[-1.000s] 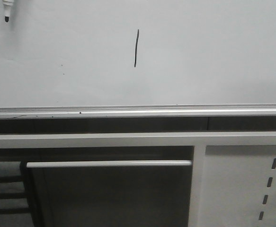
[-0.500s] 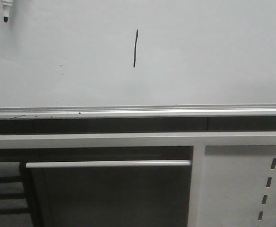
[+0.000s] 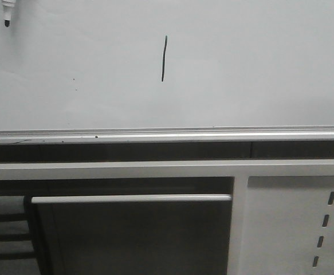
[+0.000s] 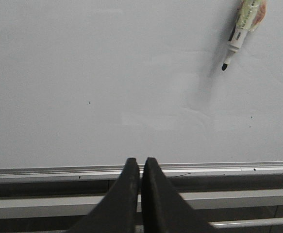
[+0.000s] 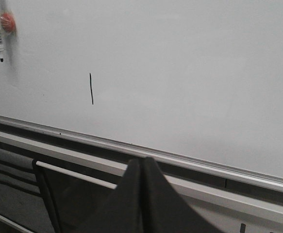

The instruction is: Write number 1 on whiteboard

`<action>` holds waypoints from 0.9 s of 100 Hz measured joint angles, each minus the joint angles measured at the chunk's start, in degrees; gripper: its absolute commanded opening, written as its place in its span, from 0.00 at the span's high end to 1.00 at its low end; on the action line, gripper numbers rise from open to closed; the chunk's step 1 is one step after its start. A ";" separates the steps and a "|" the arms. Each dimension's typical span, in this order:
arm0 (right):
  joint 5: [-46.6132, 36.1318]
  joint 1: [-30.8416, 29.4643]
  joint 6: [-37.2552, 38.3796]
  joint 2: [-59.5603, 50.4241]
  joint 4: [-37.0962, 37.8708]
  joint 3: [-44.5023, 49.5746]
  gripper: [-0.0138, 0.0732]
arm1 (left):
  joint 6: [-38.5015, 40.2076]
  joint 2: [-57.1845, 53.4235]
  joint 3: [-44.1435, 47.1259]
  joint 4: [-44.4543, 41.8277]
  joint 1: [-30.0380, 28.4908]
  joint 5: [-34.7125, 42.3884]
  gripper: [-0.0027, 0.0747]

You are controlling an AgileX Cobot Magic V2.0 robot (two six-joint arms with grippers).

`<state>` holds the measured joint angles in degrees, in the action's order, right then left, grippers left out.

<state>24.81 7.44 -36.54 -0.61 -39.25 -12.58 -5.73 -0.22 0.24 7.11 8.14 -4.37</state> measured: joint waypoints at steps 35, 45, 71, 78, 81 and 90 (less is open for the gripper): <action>0.00 0.00 0.00 0.00 0.00 0.00 0.91 | 0.00 0.00 0.00 0.00 0.00 0.01 0.99; 0.00 0.00 0.00 0.00 0.00 0.00 0.91 | 0.00 0.00 0.00 0.00 0.00 0.01 0.99; -0.98 0.00 0.00 0.00 0.75 0.39 0.91 | 0.00 0.00 0.00 0.00 0.00 0.01 0.99; -2.03 0.00 2.96 0.00 4.67 1.15 0.91 | 0.00 0.00 0.00 0.00 0.00 0.01 0.99; -2.85 -0.04 6.20 0.00 8.53 1.59 0.91 | 0.00 0.00 0.00 0.00 0.00 0.01 0.99; -6.27 -0.95 20.22 0.00 20.79 3.43 0.91 | 0.00 0.00 0.00 -0.03 0.00 -0.03 0.99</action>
<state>18.54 6.48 -16.32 -0.61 -18.45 -9.16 -5.73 -0.22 0.24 7.08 8.14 -4.40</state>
